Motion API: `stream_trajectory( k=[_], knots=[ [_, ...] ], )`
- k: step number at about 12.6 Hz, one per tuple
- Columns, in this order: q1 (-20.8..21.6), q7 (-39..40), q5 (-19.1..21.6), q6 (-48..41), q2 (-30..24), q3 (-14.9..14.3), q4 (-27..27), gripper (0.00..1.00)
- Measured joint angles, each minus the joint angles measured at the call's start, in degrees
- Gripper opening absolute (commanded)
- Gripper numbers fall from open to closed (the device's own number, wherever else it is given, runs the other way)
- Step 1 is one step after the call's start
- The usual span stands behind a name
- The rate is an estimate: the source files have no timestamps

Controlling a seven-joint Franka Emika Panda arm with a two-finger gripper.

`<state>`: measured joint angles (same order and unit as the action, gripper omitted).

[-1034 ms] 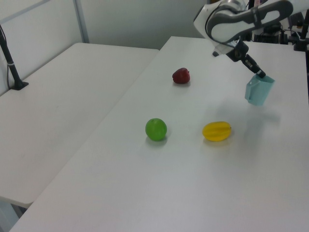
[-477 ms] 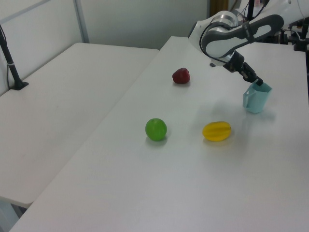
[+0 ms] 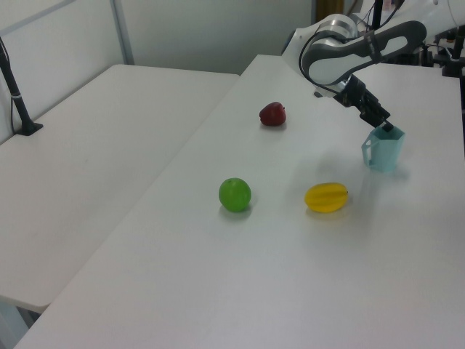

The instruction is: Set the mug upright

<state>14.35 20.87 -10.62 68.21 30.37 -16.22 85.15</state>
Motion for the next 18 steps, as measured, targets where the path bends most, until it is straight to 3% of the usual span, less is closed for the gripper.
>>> stream_trajectory(
  k=[4, 7, 11, 13, 18],
  knots=[
    [-0.67, -0.91, 0.99, 6.66, -5.5, -0.5, -2.01, 1.0],
    [-5.17, -14.55, 7.74, 15.75, -14.28, -0.85, -1.9, 1.0],
    [-6.97, -25.1, 9.37, 22.26, -16.36, -0.85, -1.72, 1.0],
    [-8.78, -25.95, 12.46, 24.78, -17.24, -0.86, -1.74, 1.0],
    [-11.61, -25.98, 13.69, 25.66, -21.23, -0.79, -0.91, 1.0]
  ],
)
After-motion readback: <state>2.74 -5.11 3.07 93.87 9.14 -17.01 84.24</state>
